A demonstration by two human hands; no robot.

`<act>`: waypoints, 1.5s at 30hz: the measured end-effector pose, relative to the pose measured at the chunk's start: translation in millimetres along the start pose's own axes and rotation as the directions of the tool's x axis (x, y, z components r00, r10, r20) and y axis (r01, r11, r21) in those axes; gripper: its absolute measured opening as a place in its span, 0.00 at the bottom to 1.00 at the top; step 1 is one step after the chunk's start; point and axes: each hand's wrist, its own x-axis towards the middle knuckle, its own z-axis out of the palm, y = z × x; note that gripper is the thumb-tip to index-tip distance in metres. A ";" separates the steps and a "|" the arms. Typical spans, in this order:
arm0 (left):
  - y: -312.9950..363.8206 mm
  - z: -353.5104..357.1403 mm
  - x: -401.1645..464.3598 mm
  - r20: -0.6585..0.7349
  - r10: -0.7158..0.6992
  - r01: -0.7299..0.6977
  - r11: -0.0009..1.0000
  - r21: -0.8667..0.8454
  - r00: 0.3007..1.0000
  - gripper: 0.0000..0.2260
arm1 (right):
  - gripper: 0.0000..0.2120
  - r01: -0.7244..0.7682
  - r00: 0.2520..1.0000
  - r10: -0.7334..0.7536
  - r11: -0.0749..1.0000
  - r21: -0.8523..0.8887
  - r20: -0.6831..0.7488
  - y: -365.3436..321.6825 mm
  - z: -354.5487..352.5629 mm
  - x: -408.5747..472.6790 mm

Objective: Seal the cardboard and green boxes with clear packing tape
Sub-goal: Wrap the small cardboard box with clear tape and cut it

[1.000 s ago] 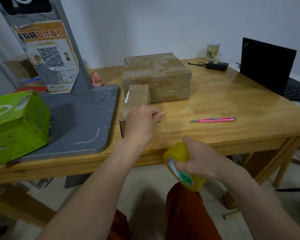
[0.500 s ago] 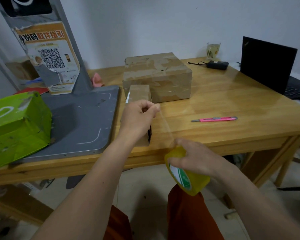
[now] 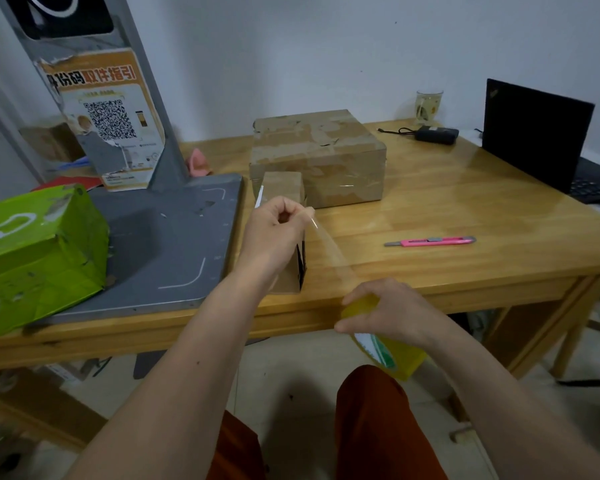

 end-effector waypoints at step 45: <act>-55.4 38.3 -50.7 0.152 -0.347 0.379 0.837 -0.394 0.925 0.06 | 0.16 0.355 0.928 -0.188 0.710 0.607 -0.323 2.5 -40.3 -21.7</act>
